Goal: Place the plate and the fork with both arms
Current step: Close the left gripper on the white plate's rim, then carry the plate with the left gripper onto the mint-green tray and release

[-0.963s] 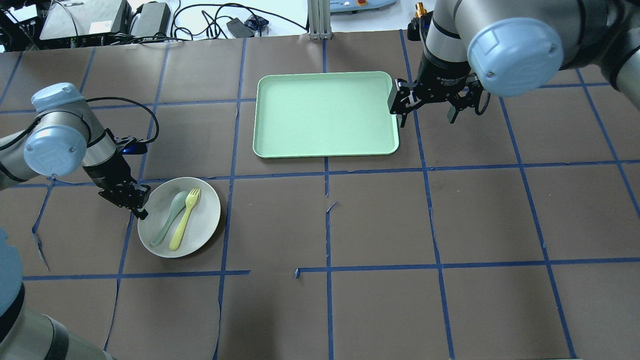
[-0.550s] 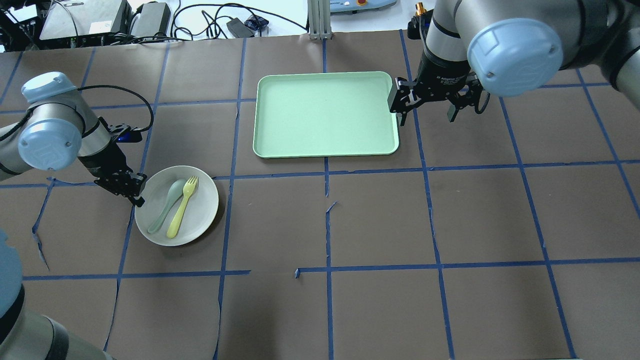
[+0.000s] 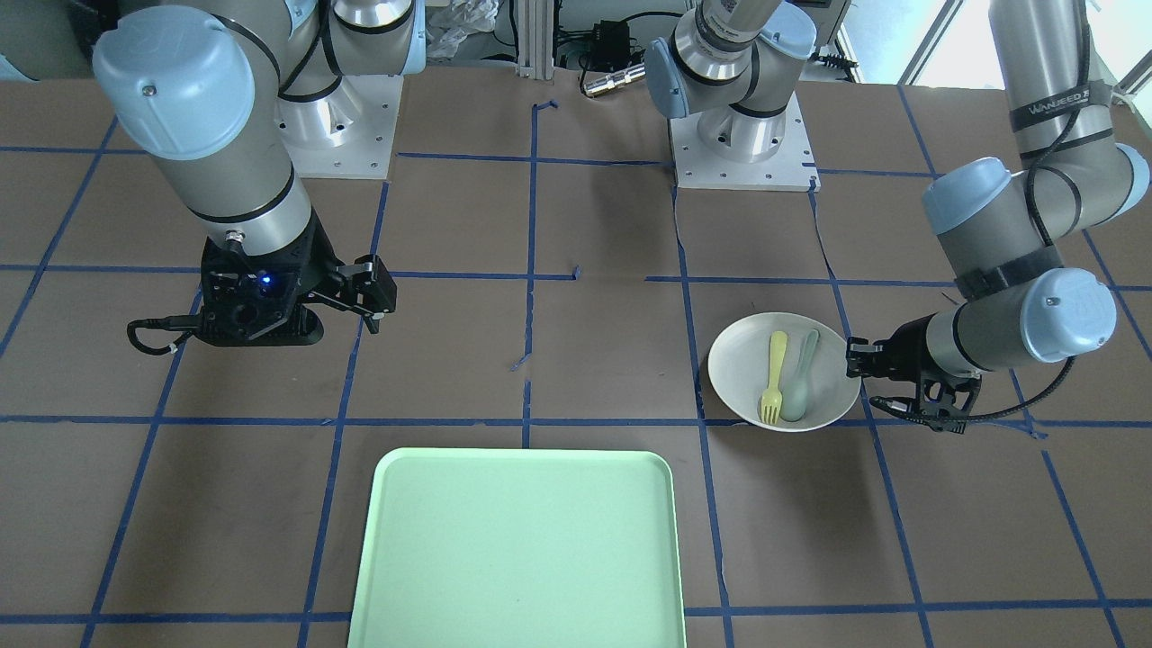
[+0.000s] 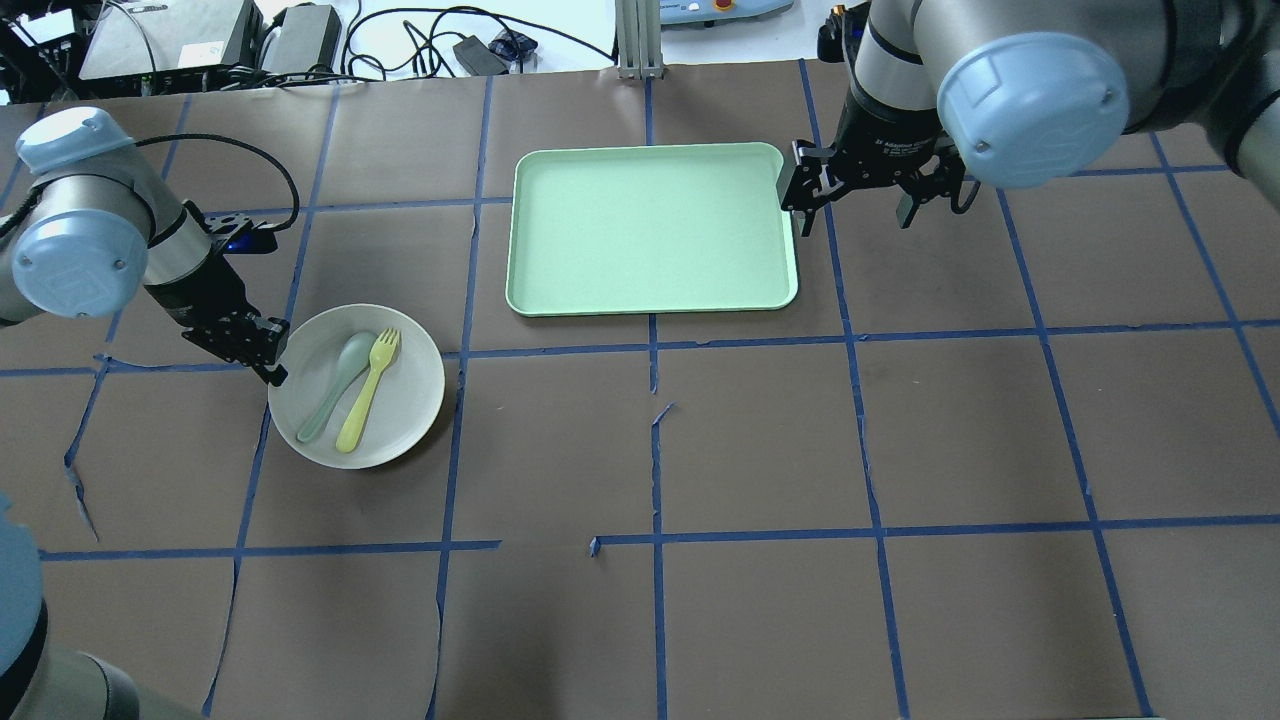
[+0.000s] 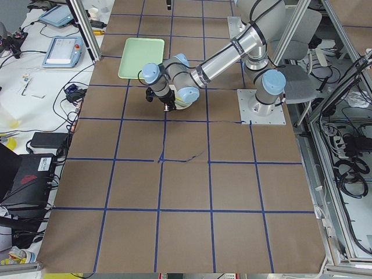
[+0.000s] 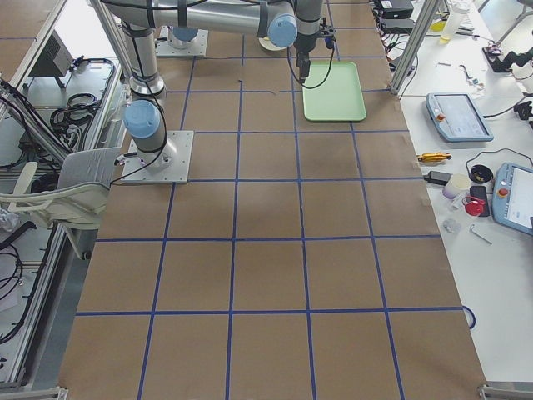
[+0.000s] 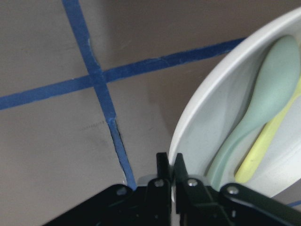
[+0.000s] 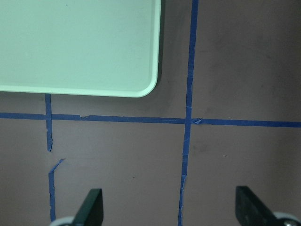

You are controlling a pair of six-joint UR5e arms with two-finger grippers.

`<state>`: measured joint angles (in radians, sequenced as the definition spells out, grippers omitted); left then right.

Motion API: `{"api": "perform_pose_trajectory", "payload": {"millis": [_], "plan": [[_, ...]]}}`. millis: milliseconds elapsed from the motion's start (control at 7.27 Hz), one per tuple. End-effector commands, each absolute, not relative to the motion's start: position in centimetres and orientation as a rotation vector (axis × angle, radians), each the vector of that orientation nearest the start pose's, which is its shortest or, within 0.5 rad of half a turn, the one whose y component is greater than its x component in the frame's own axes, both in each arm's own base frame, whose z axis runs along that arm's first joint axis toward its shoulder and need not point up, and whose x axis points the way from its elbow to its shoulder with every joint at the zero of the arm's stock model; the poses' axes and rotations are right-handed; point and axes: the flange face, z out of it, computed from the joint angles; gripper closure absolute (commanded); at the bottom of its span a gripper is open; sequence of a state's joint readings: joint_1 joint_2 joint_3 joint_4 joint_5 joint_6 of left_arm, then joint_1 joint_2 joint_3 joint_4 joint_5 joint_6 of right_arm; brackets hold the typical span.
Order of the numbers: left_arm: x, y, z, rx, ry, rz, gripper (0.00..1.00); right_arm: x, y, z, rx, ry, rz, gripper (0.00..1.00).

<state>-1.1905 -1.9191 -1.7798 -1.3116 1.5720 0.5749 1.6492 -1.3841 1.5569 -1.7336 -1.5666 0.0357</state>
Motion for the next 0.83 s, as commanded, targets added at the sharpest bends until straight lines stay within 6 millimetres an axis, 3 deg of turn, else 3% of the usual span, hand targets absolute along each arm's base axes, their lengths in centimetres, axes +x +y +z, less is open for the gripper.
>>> {"api": "perform_pose_trajectory", "payload": {"millis": [0, 412, 550, 688], "plan": [[6.0, -56.1, 24.8, 0.325, 3.279, 0.363, 1.00, 17.9, -55.0, 41.3, -0.060, 3.132, 0.018, 0.00], [3.6, -57.1, 24.6, 0.081, 3.393, 0.355, 1.00, 17.8, -54.9, 41.0, -0.062, 3.138, 0.044, 0.00], [2.4, -58.2, 25.3, -0.030, 3.416, 0.338, 1.00, 17.9, -54.8, 41.0, -0.067, 3.139, 0.046, 0.00], [1.0, -60.0, 27.3, -0.064, 3.451, 0.254, 1.00, 17.9, -54.8, 40.8, -0.067, 3.139, 0.048, 0.00]]}}
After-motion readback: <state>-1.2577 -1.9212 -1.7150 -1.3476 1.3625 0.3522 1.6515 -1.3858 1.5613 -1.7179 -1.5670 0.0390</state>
